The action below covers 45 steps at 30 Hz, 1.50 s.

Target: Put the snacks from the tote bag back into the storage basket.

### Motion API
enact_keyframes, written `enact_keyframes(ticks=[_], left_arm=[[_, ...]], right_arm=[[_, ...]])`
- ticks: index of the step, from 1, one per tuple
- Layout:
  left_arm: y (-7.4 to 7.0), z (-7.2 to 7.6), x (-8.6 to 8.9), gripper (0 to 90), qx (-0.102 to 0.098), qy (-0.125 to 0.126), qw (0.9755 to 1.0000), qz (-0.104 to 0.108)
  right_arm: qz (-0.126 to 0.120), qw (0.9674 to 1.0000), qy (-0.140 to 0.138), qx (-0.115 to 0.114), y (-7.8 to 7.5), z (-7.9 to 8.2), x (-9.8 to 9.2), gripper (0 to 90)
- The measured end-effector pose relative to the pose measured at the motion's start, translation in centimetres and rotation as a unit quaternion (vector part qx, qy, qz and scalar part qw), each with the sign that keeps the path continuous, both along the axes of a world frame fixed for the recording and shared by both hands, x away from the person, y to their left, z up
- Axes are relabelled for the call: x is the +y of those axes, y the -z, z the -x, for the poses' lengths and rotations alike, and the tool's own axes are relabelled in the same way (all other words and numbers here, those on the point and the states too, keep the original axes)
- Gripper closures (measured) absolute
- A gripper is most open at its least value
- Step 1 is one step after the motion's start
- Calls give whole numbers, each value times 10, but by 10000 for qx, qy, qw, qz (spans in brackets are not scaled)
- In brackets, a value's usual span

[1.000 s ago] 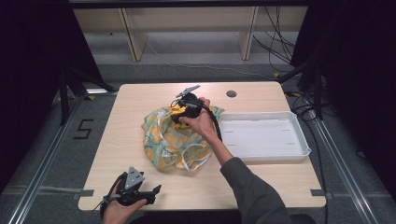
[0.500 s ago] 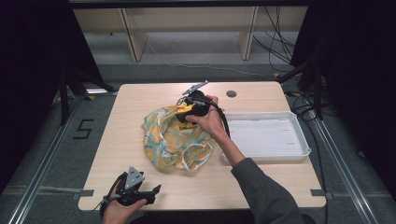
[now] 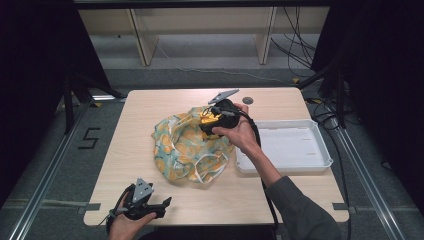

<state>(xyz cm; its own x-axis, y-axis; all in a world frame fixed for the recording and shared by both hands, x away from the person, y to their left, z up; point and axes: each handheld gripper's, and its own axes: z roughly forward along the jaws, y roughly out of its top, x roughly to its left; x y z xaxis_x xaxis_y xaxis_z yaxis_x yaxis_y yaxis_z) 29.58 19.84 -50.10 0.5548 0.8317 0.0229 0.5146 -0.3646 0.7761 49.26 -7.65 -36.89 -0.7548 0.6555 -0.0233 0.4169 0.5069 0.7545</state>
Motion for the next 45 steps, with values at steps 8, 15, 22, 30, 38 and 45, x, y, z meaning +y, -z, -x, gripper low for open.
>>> enact_keyframes(ticks=[8, 15, 22, 30, 38, 45], left_arm=[[-1, 0, 3, 190, 93, 179, 9994, -298], [-1, -1, 3, 189, 103, 182, 9993, -325], [2, 0, -3, 190, 41, -38, 10000, 59], [2, 0, -3, 190, 46, -22, 10000, 59], [2, 0, -2, 190, 12, 35, 10000, -24], [1, 0, -2, 189, 15, 45, 10000, -32]], right_arm=[[-9, 9999, 106, 14, 0, 16, -30, 200], [25, 9994, 309, 133, 3, 25, -60, 200], [43, 9989, 453, 149, 11, 33, -82, 200], [9, 9984, 556, 81, 15, 41, -98, 200], [17, 9973, 714, 139, 25, 51, -114, 200], [148, 9979, 628, 61, 33, 53, -122, 200]])
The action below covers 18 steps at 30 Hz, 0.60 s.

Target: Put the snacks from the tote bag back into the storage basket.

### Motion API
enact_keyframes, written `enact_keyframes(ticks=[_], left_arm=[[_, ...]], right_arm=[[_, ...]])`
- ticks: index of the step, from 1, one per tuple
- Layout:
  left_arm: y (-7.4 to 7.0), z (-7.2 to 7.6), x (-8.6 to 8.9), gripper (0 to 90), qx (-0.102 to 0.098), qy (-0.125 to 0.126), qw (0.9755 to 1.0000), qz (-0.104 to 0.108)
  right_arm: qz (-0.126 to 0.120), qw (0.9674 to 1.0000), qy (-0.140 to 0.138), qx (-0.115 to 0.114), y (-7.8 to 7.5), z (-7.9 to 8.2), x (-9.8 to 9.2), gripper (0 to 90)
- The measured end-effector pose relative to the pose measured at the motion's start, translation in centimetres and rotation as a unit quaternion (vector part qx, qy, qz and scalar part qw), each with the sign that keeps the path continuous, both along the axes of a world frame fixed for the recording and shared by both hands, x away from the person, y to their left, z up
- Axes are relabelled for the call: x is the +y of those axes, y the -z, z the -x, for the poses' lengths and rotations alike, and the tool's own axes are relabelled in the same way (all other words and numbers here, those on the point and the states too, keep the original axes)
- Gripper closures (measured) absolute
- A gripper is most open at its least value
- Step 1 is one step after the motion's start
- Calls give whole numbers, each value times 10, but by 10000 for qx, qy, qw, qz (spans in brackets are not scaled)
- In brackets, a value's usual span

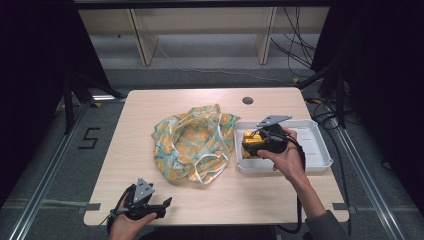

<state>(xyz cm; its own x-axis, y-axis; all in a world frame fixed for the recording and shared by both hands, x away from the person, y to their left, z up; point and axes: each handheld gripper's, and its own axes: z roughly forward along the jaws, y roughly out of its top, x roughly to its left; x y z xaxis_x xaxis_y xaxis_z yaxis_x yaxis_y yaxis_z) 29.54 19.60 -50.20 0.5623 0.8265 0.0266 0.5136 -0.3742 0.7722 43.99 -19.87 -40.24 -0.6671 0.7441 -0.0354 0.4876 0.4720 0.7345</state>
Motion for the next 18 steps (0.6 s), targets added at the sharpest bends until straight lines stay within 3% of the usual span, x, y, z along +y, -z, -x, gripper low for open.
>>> enact_keyframes(ticks=[1, 2, 4, 6, 8, 9, 11, 13, 14, 16, 17, 18], left_arm=[[-3, -1, 4, 190, 70, 189, 9993, -307], [-3, 0, 4, 190, 68, 184, 9994, -292], [-3, -1, 4, 189, 63, 184, 9994, -287], [0, 0, 0, 190, -14, 8, 10000, -6], [-1, 0, 1, 190, 9, 35, 10000, -56], [-3, 0, 4, 190, 68, 169, 9995, -271], [-3, 0, 4, 189, 58, 181, 9994, -294], [-3, -1, 4, 189, 62, 177, 9994, -282], [0, -1, 0, 190, -20, 9, 10000, -7], [-3, -1, 4, 190, 63, 185, 9994, -286], [-3, -1, 4, 190, 64, 185, 9994, -284], [-3, -1, 4, 189, 66, 182, 9994, -281]], right_arm=[[-64, 9998, 137, 145, 1, 2, 0, 200], [-107, 9998, 175, 85, 3, 3, 0, 200], [-100, 9996, 185, 174, 5, 4, -1, 200], [-73, 9996, 158, 209, 7, 4, -3, 200], [-84, 9995, 216, 223, 10, 5, -3, 200], [-32, 9995, 188, 249, 11, 5, -4, 200], [-108, 9995, 263, 160, 15, 5, -4, 200], [-69, 9993, 236, 268, 15, 5, -6, 200], [-63, 9993, 233, 277, 16, 5, -6, 200], [-91, 9996, 223, 172, 19, 4, -6, 200], [-50, 9992, 242, 324, 18, 5, -5, 200], [-62, 9993, 248, 281, 20, 5, -5, 200]])
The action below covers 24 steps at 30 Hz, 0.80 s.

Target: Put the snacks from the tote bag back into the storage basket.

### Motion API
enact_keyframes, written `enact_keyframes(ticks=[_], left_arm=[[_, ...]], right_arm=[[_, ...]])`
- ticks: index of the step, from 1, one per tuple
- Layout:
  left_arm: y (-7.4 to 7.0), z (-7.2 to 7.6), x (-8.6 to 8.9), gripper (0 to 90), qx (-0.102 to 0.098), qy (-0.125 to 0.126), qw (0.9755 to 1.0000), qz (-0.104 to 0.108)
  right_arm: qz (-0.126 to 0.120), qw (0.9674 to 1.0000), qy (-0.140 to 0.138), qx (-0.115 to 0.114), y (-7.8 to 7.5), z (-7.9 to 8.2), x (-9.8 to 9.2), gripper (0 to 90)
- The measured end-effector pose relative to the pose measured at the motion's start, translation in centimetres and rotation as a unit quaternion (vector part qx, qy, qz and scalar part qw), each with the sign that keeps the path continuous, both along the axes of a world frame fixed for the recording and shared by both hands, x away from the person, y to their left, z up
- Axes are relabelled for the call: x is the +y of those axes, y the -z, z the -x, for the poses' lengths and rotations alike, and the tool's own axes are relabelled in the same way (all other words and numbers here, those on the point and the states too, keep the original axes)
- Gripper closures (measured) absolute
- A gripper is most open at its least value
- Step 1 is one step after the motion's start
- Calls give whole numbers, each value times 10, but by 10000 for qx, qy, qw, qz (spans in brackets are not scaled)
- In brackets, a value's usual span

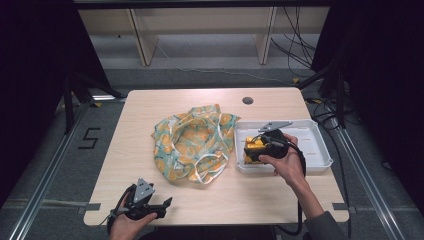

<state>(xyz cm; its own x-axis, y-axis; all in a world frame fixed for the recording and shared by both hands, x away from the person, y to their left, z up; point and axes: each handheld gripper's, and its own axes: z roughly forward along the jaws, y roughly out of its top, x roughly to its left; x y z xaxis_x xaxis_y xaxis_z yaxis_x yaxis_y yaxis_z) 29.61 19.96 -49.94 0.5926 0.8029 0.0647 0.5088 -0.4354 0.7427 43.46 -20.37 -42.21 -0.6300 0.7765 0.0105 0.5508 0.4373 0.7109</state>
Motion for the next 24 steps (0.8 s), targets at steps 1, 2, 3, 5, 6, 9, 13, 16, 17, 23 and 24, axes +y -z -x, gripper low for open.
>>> enact_keyframes(ticks=[1, 2, 3, 5, 6, 9, 13, 16, 17, 23, 24], left_arm=[[0, 0, 0, 190, -1, 2, 10000, -2], [0, 0, 0, 189, 0, 0, 10000, 2], [0, 0, 0, 190, 0, 1, 10000, 1], [0, 0, 0, 190, 5, 1, 10000, 5], [3, 0, -4, 189, -66, -160, 9996, 238], [1, 0, -1, 189, 44, -42, 10000, 78], [1, 0, -1, 189, 40, -40, 10000, 70], [1, 0, -1, 189, 40, -41, 10000, 71], [1, 0, -1, 189, 41, -38, 10000, 70], [1, 0, -1, 189, 37, -45, 10000, 70], [0, 0, -1, 189, 35, -43, 10000, 66]], right_arm=[[26, 10000, -1, 27, 1, 0, 1, 200], [34, 10000, -22, 11, 2, 0, 1, 200], [-26, 10000, 0, -35, 4, 0, 2, 200], [-26, 10000, 15, -30, 5, -1, 3, 200], [-66, 9999, 60, -63, 7, 0, 5, 200], [22, 10000, 5, 87, 6, 0, 5, 200], [35, 10000, 31, -62, 11, -1, 6, 200], [5, 10000, 81, 8, 11, 0, 6, 199], [-67, 9998, 178, 75, 12, 2, 9, 200], [-49, 9999, 87, 30, 16, 0, 11, 199], [62, 9998, 104, 178, 14, 1, 10, 199]])
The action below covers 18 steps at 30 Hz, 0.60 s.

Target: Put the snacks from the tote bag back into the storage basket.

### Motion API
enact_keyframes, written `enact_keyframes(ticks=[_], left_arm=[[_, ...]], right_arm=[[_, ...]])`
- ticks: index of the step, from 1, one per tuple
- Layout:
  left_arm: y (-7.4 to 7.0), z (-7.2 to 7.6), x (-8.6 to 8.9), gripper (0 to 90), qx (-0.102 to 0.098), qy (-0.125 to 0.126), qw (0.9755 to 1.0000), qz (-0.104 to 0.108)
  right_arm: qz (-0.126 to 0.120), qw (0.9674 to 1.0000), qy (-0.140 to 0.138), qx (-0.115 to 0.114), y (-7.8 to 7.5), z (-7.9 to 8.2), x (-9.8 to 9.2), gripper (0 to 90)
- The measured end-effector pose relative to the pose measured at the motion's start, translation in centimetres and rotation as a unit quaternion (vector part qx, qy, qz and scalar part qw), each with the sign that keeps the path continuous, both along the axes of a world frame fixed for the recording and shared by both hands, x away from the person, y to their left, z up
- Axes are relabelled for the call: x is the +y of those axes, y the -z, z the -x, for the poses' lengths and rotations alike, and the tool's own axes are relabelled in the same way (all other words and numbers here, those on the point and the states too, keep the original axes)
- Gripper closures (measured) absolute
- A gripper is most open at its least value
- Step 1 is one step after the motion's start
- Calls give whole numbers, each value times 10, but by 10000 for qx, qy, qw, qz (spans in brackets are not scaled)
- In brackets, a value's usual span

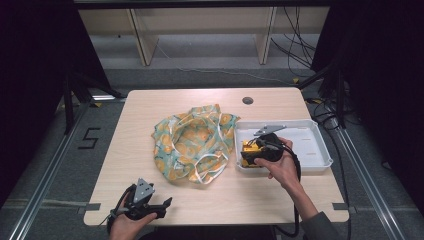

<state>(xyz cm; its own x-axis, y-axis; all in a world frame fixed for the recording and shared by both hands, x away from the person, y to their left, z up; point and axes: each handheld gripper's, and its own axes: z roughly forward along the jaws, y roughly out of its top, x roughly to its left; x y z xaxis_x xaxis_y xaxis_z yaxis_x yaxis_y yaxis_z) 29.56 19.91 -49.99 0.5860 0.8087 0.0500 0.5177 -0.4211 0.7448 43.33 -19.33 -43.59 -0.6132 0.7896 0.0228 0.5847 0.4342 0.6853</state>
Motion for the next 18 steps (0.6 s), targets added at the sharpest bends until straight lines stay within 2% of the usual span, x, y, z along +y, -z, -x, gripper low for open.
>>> enact_keyframes(ticks=[1, 2, 3, 5, 8, 9, 10, 11, 13, 18], left_arm=[[0, 0, 0, 189, 2, 3, 10000, -8], [0, 0, 0, 189, 3, 3, 10000, -3], [0, 0, 0, 189, 6, 2, 10000, 0], [0, 0, 0, 190, 5, 0, 10000, 3], [0, 0, 0, 190, -1, 6, 10000, -10], [0, 0, 0, 189, -1, 3, 10000, -6], [0, 0, 0, 189, 3, -2, 10000, 4], [0, 0, 0, 189, -1, -6, 10000, -6], [0, 0, 0, 189, 5, 17, 10000, -13], [0, 0, 0, 189, -3, 23, 10000, -56]], right_arm=[[48, 10000, -57, -40, 1, -1, 0, 199], [-45, 9998, 21, -215, 4, -1, 2, 199], [55, 10000, -18, -58, 2, 0, 1, 199], [74, 10000, 5, -64, 2, 1, 2, 199], [-90, 9998, 79, -164, 7, 0, 5, 199], [23, 10000, 60, -60, 4, 1, 4, 199], [112, 9999, -42, -70, 4, 0, 3, 198], [65, 10000, 40, -32, 4, 2, 4, 198], [106, 9999, -46, -124, 5, 1, 3, 198], [88, 9999, 36, -81, 5, 3, 4, 196]])
